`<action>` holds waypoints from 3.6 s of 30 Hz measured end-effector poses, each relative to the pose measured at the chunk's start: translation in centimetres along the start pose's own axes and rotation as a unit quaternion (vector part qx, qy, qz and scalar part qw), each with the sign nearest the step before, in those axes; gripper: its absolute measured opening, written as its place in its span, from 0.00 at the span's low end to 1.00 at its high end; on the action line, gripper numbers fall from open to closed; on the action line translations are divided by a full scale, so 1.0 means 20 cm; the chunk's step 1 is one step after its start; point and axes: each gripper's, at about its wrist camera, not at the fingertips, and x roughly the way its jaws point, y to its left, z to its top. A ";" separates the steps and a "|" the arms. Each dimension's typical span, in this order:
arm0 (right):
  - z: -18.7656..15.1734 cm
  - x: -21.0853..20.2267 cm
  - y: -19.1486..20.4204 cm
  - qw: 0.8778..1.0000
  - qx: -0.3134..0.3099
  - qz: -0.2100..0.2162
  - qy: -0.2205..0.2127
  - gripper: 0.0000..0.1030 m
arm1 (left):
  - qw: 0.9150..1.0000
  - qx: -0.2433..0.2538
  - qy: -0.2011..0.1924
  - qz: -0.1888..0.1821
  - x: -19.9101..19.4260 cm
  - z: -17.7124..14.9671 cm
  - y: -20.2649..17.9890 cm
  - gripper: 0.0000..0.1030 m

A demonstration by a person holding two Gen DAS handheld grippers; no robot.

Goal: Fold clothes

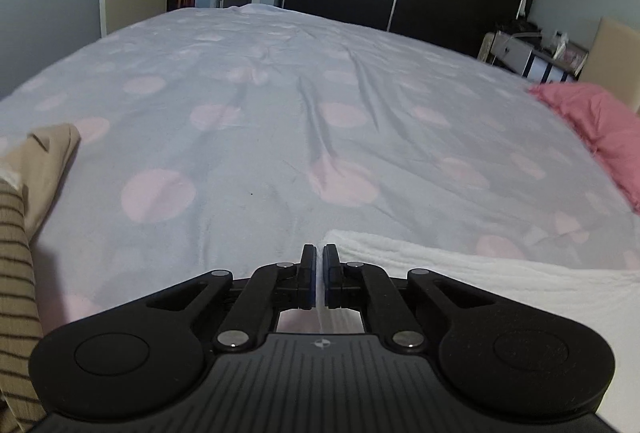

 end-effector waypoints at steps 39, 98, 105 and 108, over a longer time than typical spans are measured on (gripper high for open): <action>-0.63 -1.98 -1.03 0.988 0.146 -0.048 -0.030 0.62 | 0.991 0.102 0.049 -0.070 -1.60 -0.53 -0.28 0.45; -1.57 -1.66 0.62 0.953 -0.188 0.177 0.157 0.11 | 0.947 -0.076 0.195 -0.245 -1.59 -1.17 -0.28 0.45; -1.61 -1.60 0.62 0.938 -0.223 0.187 0.187 0.38 | 0.941 -0.047 0.219 -0.255 -1.47 -1.18 -0.42 0.46; -1.60 -1.62 0.58 0.936 -0.227 0.190 0.192 0.39 | 0.948 -0.006 0.209 -0.241 -1.42 -1.18 -0.51 0.46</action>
